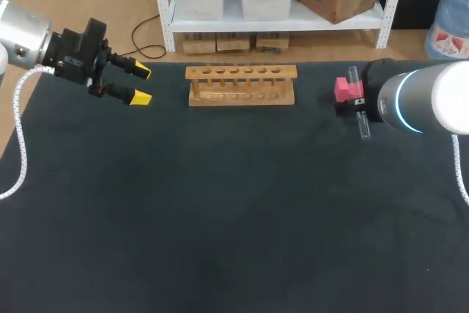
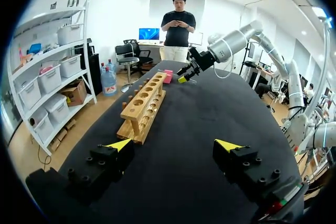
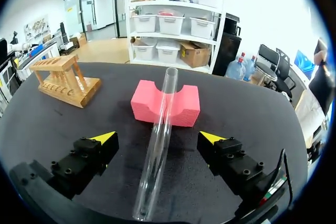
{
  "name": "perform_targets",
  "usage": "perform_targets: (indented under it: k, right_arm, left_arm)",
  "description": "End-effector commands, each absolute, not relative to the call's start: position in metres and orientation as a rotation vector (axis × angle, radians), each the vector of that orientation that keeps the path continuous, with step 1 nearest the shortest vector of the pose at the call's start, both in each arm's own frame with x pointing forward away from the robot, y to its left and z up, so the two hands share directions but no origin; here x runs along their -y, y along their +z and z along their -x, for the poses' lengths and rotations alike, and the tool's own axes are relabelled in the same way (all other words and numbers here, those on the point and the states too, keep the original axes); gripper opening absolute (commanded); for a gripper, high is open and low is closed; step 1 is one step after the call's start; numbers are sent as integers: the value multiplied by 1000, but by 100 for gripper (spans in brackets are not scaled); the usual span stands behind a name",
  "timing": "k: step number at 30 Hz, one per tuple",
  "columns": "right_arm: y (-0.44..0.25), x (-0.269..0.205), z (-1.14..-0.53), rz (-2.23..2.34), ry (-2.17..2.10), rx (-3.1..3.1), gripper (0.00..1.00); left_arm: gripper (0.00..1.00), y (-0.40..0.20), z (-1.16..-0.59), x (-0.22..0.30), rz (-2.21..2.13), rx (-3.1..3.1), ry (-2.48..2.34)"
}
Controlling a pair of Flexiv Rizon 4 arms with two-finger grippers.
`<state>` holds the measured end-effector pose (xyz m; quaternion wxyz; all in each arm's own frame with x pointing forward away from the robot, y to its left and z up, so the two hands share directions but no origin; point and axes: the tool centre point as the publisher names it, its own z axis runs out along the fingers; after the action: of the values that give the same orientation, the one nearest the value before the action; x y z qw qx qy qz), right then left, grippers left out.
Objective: Grasp the test tube, adjust it, and insert it.
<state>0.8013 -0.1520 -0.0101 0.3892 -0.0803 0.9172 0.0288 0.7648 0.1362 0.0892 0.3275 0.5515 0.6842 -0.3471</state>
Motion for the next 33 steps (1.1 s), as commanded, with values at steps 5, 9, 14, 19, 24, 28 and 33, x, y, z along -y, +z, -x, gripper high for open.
perform_targets:
  k: [5,9,14,19,24,28,33]
  right_arm:
    - [-20,154,-808,164,120,-1959,100]
    - [-22,154,-808,155,123,-1964,100]
    - [-21,154,-808,153,126,-1970,100]
    - [-22,152,-806,158,133,-1981,85]
    - [-22,151,-805,166,139,-1992,87]
    - [-22,150,-805,175,141,-1999,82]
    - [-21,149,-805,187,147,-2010,64]
  left_arm:
    - [100,88,-766,-136,-1446,-1789,-910]
    - [100,88,-766,-136,-1446,-1789,-910]
    - [100,88,-766,-136,-1446,-1789,-910]
    - [100,88,-766,-136,-1446,-1789,-910]
    - [100,88,-766,-136,-1446,-1789,-910]
    - [100,88,-766,-136,-1446,-1789,-910]
    - [100,88,-766,-136,-1446,-1789,-910]
